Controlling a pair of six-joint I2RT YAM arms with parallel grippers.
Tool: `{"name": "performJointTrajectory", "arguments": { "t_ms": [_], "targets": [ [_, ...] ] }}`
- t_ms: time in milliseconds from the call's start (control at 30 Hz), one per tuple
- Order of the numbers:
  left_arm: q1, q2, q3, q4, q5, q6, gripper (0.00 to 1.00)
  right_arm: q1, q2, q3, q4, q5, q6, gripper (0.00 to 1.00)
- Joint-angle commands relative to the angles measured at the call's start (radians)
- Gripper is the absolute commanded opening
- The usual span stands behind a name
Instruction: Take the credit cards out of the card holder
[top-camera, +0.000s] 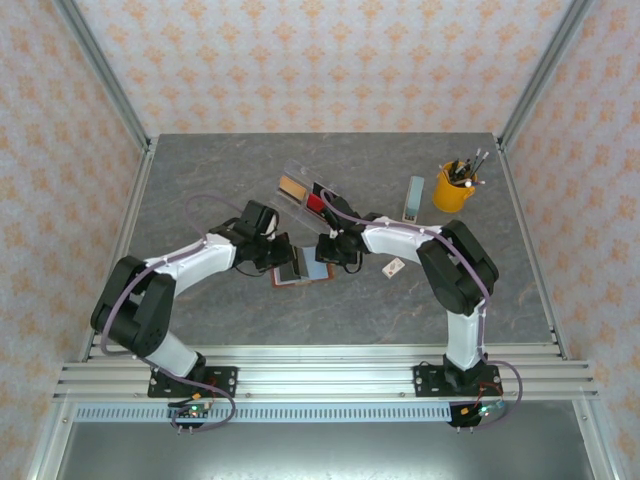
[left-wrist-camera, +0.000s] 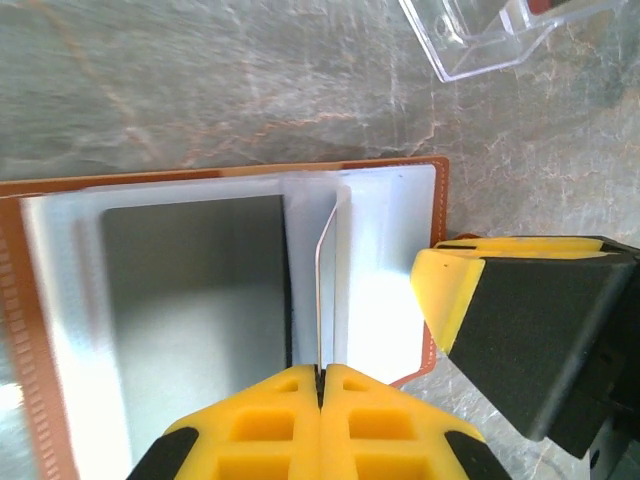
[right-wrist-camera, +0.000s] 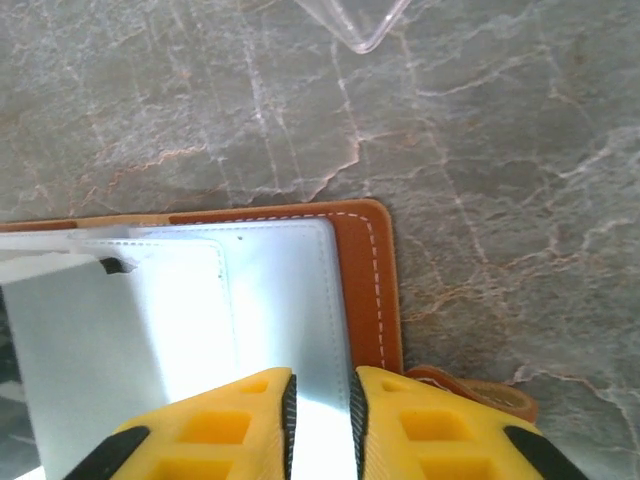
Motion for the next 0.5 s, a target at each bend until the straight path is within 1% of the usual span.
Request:
{"name": "performJointTrajectory", "arguments": {
  "t_ms": [0,200,333,400,467],
  "targets": [
    [0.020,-0.071,0.019,-0.110,-0.065,0.058,0.00,0.001,-0.034,-0.031,-0.007,-0.049,0.003,0.27],
    [0.031,-0.116,0.055,-0.181,-0.084,0.087,0.00,-0.001,-0.118,-0.024,0.028,-0.089,0.002,0.33],
    [0.062,-0.143,0.061,-0.220,-0.095,0.111,0.00,-0.001,-0.169,-0.045,0.072,-0.123,0.014,0.37],
    [0.080,-0.167,0.057,-0.210,-0.080,0.110,0.00,-0.002,-0.199,-0.063,0.106,-0.136,0.022,0.41],
    [0.089,-0.198,0.051,-0.170,-0.047,0.094,0.00,-0.011,-0.232,-0.091,0.159,-0.159,0.045,0.50]
  ]
}}
